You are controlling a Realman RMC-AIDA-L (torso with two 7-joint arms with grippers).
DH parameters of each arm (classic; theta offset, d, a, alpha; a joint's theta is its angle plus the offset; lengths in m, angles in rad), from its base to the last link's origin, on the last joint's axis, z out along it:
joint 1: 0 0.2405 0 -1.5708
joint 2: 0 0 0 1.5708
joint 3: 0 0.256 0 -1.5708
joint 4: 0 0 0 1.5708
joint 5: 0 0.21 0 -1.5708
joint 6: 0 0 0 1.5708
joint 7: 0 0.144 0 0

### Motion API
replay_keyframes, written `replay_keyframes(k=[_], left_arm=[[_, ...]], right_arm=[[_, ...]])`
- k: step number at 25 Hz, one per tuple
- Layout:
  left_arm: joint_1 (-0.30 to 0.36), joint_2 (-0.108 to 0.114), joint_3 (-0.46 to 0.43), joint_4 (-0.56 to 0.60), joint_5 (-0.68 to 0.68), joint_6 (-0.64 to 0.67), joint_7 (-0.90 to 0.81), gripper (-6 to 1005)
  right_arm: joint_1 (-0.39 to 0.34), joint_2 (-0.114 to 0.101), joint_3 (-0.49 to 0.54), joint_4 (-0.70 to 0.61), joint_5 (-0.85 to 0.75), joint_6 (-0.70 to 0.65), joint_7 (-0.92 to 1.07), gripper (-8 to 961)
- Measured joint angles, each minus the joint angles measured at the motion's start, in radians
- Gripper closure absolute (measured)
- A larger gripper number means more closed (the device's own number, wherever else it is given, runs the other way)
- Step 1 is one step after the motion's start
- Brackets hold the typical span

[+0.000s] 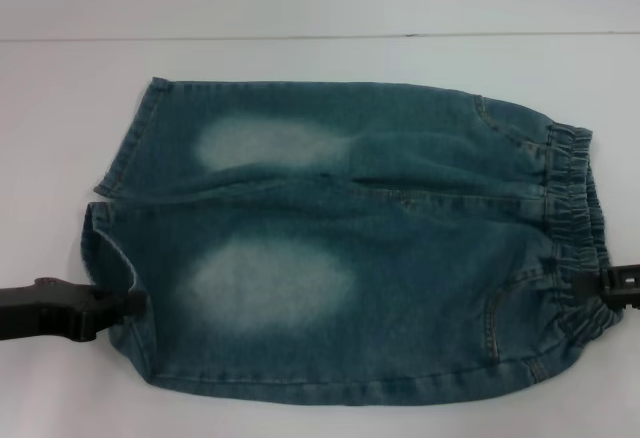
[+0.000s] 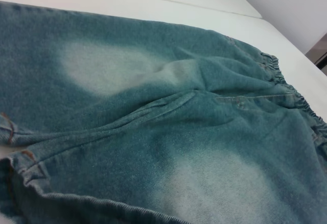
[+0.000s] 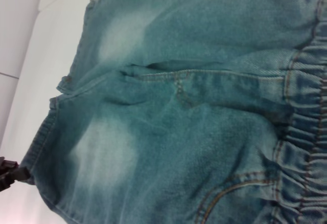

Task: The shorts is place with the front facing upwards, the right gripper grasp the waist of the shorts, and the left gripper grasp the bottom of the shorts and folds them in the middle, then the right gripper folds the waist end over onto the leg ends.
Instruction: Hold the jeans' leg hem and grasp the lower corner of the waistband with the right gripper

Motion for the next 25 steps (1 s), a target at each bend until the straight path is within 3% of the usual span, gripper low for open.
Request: replay_keyframes(k=[9,25], left_arm=[[0.0,0.0,0.0,0.0,0.0,0.0,0.0,971],[0.0,-0.002,0.002,0.0,0.0,0.0,0.0,971]], right_arm=[[-0.009,-0.008,-0.003,-0.007,-0.006,0.009,0.001,7],[-0.002,0.002,-0.031,-0.001,-0.001,0.005,0.01,8]])
